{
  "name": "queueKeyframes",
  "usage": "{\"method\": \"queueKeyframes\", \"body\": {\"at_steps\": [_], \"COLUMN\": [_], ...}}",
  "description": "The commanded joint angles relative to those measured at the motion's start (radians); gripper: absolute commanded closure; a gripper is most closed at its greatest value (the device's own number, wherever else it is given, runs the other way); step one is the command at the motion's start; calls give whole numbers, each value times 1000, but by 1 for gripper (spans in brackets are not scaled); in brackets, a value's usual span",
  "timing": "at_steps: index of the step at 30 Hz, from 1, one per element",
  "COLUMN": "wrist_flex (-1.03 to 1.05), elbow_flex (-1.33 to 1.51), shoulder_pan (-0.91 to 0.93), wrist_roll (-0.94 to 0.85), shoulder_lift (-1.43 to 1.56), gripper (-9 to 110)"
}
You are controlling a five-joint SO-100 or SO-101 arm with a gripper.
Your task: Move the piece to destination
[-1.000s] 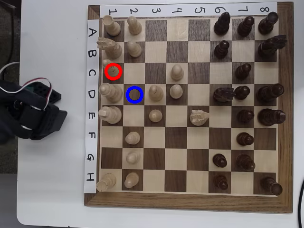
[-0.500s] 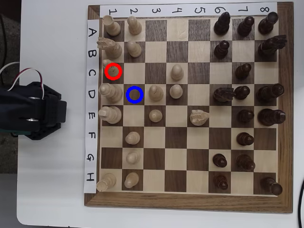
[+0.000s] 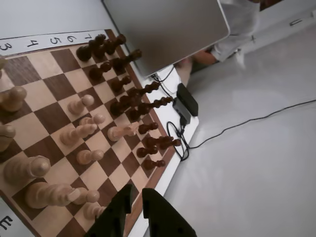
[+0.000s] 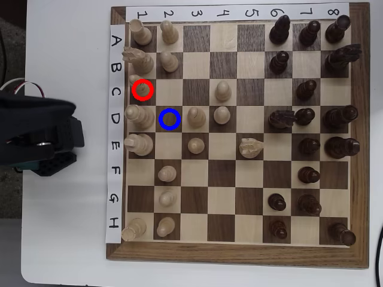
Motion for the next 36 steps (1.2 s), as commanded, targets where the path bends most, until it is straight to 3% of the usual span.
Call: {"method": "queueKeyframes", "body": {"at_steps": [1, 23, 31, 36], "wrist_flex": [3, 6, 6, 6], "elbow_flex": [6, 89, 100, 140], "shoulder_pan": [-37, -153, -183, -172], "wrist_roll": [23, 347, 213, 295], "shoulder_lift": [-37, -218, -262, -265], "gripper": [100, 99, 96, 101]}}
